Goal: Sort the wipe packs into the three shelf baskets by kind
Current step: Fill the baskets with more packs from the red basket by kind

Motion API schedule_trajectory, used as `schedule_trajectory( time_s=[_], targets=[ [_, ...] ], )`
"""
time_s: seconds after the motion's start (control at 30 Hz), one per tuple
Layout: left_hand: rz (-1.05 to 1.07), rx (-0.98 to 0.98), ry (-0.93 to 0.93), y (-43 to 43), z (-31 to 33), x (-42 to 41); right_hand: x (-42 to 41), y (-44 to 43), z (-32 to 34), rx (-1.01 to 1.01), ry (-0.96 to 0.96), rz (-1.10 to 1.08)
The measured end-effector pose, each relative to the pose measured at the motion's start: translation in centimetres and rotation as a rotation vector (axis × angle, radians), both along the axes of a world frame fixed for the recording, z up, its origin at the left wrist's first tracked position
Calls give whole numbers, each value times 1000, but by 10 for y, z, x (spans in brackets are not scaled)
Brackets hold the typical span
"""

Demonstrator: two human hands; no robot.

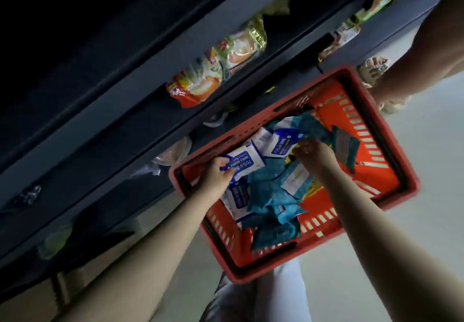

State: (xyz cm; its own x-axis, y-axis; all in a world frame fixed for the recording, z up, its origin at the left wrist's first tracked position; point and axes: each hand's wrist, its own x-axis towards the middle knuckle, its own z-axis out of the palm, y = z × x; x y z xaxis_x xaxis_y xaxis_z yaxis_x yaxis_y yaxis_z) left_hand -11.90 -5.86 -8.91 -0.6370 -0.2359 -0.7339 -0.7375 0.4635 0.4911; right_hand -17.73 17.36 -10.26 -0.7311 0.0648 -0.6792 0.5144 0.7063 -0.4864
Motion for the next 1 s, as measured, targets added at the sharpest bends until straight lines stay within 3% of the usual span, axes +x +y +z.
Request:
schedule_trajectory(
  time_s=[0.17,0.37,0.53,0.73,1.0],
  targets=[
    [175,-242,47,7,-53,-6,-8,-11,-46,-97,46,-281],
    [26,-269,54,18,-59,8,10,-15,-42,-230,93,-391],
    [-39,-185,-73,18,-61,9,23,-6,-35,-247,98,-506],
    [-120,-368,-96,36,-65,12,35,10,-27,-374,140,-653],
    [251,-15,-23,44,-26,4,45,22,20,-451,229,-908]
  ],
)
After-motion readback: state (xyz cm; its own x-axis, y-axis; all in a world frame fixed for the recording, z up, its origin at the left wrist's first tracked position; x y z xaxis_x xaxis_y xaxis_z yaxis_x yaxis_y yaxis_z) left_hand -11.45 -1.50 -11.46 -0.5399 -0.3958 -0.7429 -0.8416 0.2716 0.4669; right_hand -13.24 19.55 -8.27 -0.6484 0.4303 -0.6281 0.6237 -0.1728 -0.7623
